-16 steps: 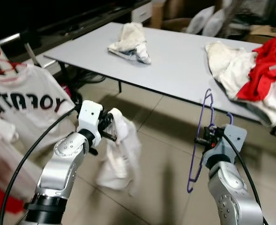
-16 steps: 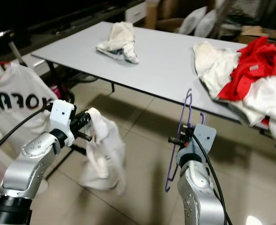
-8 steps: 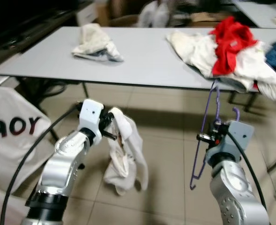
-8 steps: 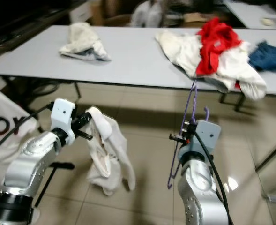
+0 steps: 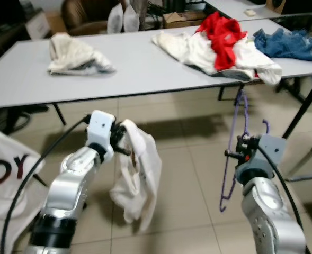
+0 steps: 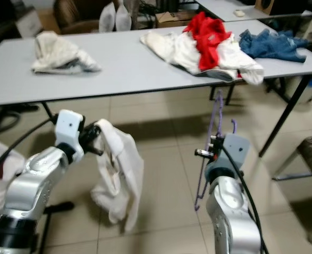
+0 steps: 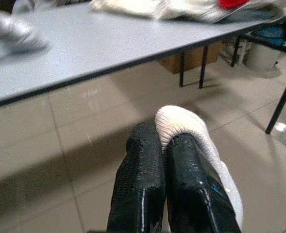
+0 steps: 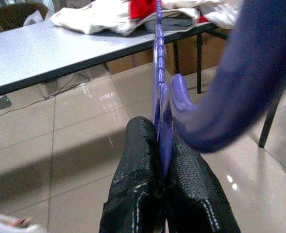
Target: Hang hanger
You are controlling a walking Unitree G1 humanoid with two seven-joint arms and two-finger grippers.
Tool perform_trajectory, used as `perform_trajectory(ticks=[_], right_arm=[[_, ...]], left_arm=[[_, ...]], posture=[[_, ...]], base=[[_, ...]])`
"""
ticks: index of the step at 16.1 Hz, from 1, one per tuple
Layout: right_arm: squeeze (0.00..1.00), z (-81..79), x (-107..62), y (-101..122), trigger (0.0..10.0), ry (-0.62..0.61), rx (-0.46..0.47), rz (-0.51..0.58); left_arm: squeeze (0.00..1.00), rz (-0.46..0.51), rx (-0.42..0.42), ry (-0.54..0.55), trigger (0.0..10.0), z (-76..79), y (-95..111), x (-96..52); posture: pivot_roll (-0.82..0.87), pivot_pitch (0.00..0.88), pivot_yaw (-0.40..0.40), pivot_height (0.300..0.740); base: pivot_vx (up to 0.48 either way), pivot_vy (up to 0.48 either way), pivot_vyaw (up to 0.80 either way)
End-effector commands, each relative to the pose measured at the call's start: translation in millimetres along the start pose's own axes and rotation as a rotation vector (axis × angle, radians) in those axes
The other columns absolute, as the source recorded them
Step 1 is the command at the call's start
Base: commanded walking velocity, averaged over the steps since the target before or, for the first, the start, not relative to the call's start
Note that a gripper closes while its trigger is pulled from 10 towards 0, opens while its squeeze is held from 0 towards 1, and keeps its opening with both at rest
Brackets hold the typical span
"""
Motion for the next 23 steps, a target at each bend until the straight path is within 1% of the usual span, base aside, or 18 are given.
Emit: perform_trajectory(ticks=[1,2,3,4,5,6,7,8,9,10,12,16,19,23], right_arm=[[0.00,1.1,8.5,7,10.0,0.041,-0.020,0.019],[0.00,-0.8,10.6,6,10.0,0.062,-0.036,0.014],[0.00,-5.9,13.2,2,10.0,0.098,-0.034,-0.016],[0.00,-15.9,17.5,7,10.0,0.154,-0.055,-0.001],[0.00,-19.0,18.5,11,10.0,0.170,-0.060,0.017],[0.00,-20.0,19.7,22,10.0,0.160,-0.065,0.067],[0.00,-23.3,18.8,25,10.0,0.180,-0.077,0.075],[0.00,-31.8,15.9,28,10.0,0.238,-0.129,0.085],[0.00,-34.1,15.3,28,10.0,0.256,-0.149,0.087],[0.00,-35.1,15.4,28,10.0,0.265,-0.167,0.087],[0.00,-34.2,16.5,28,10.0,0.261,-0.168,0.088],[0.00,-30.1,17.6,29,10.0,0.237,-0.139,0.102],[0.00,-21.9,12.8,29,10.0,0.206,-0.129,0.110],[0.00,-20.5,10.4,30,10.0,0.202,-0.128,0.118]], left_arm=[[0.00,0.027,-0.011,0.049,10.0,-6.3,5,-2.9],[0.00,0.035,-0.022,0.058,10.0,-7.4,6,-4.3],[0.00,0.052,-0.027,0.076,10.0,-10.1,8,-5.9],[0.00,0.081,-0.044,0.124,10.0,-17.4,13,-5.3],[0.00,0.091,-0.045,0.141,10.0,-20.0,14,-4.5],[0.00,0.099,-0.070,0.147,10.0,-22.2,16,-2.0],[0.00,0.099,-0.080,0.152,10.0,-22.5,16,-0.9],[0.00,0.107,-0.094,0.154,10.0,-20.6,18,1.8],[0.00,0.112,-0.099,0.155,10.0,-19.6,19,2.7],[0.00,0.120,-0.100,0.151,10.0,-17.9,21,4.3],[0.00,0.132,-0.089,0.140,10.0,-14.5,24,7.4],[0.00,0.147,-0.081,0.110,10.0,-9.3,27,9.8],[0.00,0.161,-0.080,0.063,10.0,1.2,32,17.2],[0.00,0.170,-0.091,0.055,10.0,2.6,33,20.1]], posture=[[-0.13,0.000,0.038,0.740],[-0.13,0.000,0.038,0.740],[-0.13,0.000,0.034,0.740],[-0.14,0.000,0.025,0.740],[-0.14,0.000,0.025,0.740],[-0.16,0.000,0.020,0.740],[-0.17,0.000,0.014,0.740],[-0.18,0.000,0.010,0.740],[-0.18,0.000,0.009,0.740],[-0.18,0.000,0.007,0.740],[-0.17,0.000,-0.002,0.740],[-0.17,0.000,0.006,0.740],[-0.19,0.000,0.026,0.740],[-0.20,0.000,0.029,0.740]], base=[[0.000,0.000,0.00],[0.000,0.000,0.00],[0.000,0.000,0.00],[0.000,0.000,0.00],[0.000,0.000,0.00],[0.000,0.000,0.00],[0.000,0.000,0.00],[0.285,0.000,0.00],[0.285,0.000,0.00],[0.315,0.000,0.79],[0.321,0.000,0.79],[0.320,0.000,0.00],[0.319,0.000,0.00],[0.322,0.000,0.00]])
Point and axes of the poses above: a point about 5 cm out from each wrist's last joint towards the gripper, its own x axis pointing out of the wrist towards the gripper, its own y axis along the axis of the wrist's last joint, z = x × y, the point moved 4 cm from there along x, pointing out of the wrist towards the gripper, and after that the axes turned 14 degrees about x, right-handed, at the moved point
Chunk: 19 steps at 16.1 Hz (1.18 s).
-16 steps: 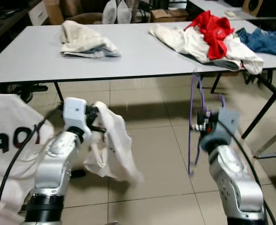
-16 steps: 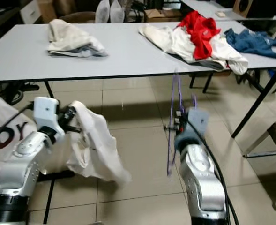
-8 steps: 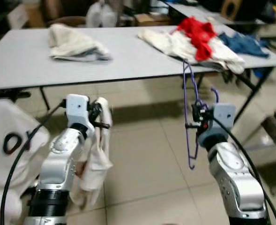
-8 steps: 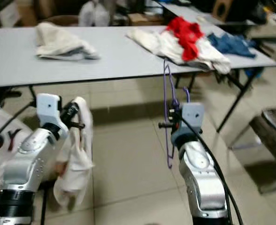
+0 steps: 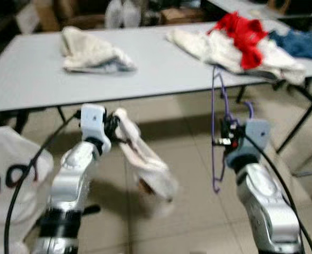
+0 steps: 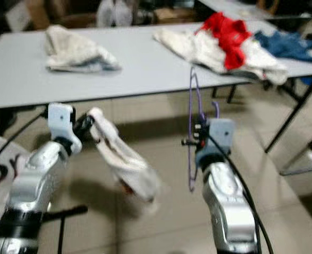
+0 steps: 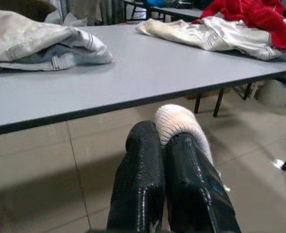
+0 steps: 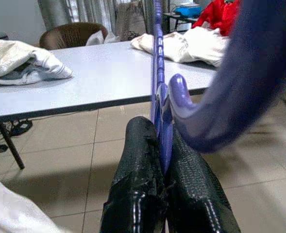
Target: Hang hanger
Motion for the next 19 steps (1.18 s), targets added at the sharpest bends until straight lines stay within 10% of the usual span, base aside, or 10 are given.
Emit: perform_trajectory(ticks=[1,19], right_arm=[[0.00,8.9,-1.5,9.3,10.0,-0.025,-0.019,0.034],[0.00,3.6,4.8,5.6,10.0,-0.003,-0.026,0.026]], left_arm=[[0.00,0.064,-0.005,-0.030,10.0,8.6,17.2,6.9],[0.00,0.074,0.006,-0.043,10.0,13.0,20.7,10.0]], posture=[[-0.20,0.000,0.024,0.740],[-0.19,0.000,0.021,0.740]], base=[[0.319,0.000,0.00],[0.305,0.000,0.00]])
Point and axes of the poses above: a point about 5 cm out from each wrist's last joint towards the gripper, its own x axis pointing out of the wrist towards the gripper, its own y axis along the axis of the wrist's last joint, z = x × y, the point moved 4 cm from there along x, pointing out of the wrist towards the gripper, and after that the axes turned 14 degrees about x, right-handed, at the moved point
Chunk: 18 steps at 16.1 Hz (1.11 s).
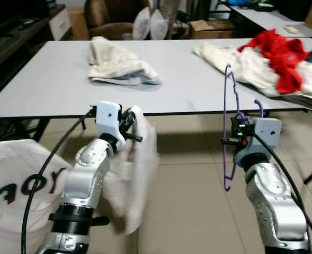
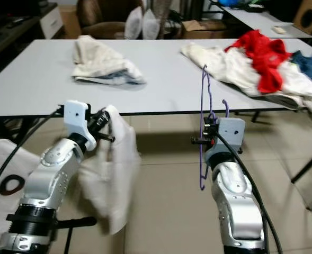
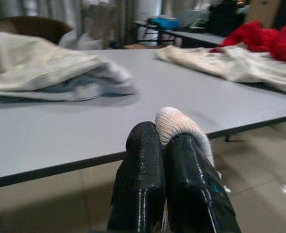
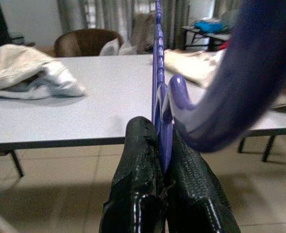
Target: Hang hanger
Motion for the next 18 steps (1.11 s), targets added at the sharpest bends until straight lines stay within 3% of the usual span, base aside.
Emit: perform_trajectory(ticks=[1,8,18], right_arm=[[0.00,-6.6,0.9,2,10.0,0.024,0.001,0.010],[0.00,-2.5,5.4,7,10.0,0.019,-0.005,0.017],[0.00,-13.2,8.4,4,10.0,0.070,-0.037,0.005]], left_arm=[[0.00,0.024,0.010,0.007,10.0,-4.2,7,1.4],[0.00,0.058,-0.027,0.017,10.0,-3.0,15,6.6],[0.00,0.066,-0.019,0.042,10.0,-8.4,17,7.4]], posture=[[-0.19,0.000,0.021,0.740],[-0.19,0.000,0.001,0.740],[-0.19,0.000,-0.008,0.740]], base=[[0.296,0.000,0.00],[0.311,0.000,-0.27],[0.326,0.000,0.00]])
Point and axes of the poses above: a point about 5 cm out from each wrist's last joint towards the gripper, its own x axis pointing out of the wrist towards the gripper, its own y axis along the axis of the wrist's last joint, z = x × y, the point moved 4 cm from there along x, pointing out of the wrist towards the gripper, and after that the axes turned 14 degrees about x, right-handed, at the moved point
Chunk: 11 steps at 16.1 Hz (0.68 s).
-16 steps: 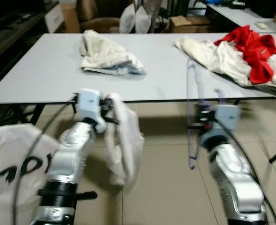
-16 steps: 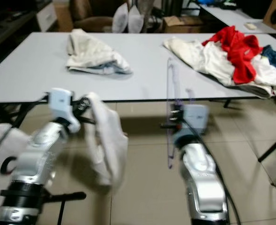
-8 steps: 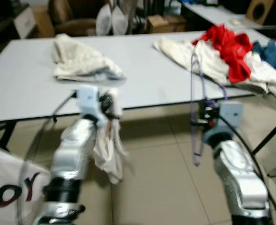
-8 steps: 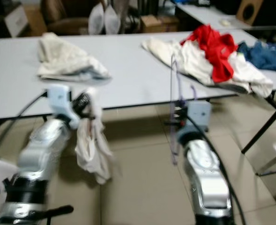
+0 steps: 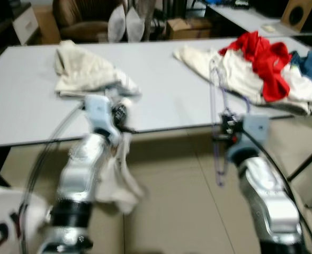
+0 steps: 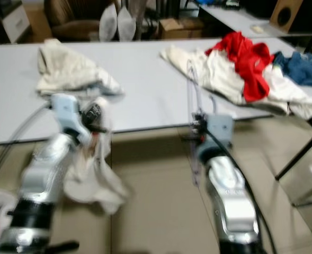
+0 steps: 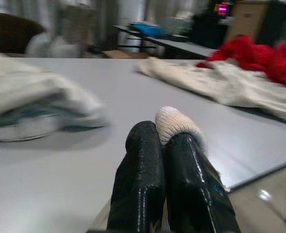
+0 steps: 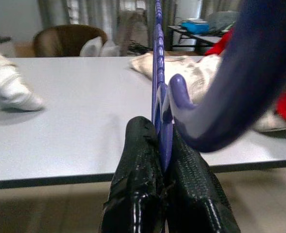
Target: Hang hanger
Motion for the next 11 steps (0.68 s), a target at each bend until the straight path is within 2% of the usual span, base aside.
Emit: perform_trajectory(ticks=[1,5,7,11], right_arm=[[0.00,-7.2,1.6,3,10.0,0.024,-0.001,0.012],[0.00,-8.8,1.8,2,10.0,0.040,-0.018,0.003],[0.00,-14.2,2.3,2,10.0,0.070,-0.046,-0.004],[0.00,-24.8,-2.4,5,10.0,0.193,-0.069,-0.007]], left_arm=[[0.00,0.032,0.024,0.023,10.0,-9.6,10,1.3],[0.00,0.031,0.029,0.018,10.0,-9.7,10,2.0],[0.00,0.030,0.034,0.020,10.0,-10.6,10,2.1],[0.00,0.015,0.034,0.022,10.0,-9.9,6,2.4]], posture=[[-0.19,0.000,-0.006,0.740],[-0.18,0.000,-0.004,0.740],[-0.18,0.000,-0.004,0.740],[-0.19,0.000,0.000,0.740]], base=[[0.326,0.000,0.00],[0.326,0.000,0.00],[0.328,0.000,0.63],[0.293,0.000,0.11]])
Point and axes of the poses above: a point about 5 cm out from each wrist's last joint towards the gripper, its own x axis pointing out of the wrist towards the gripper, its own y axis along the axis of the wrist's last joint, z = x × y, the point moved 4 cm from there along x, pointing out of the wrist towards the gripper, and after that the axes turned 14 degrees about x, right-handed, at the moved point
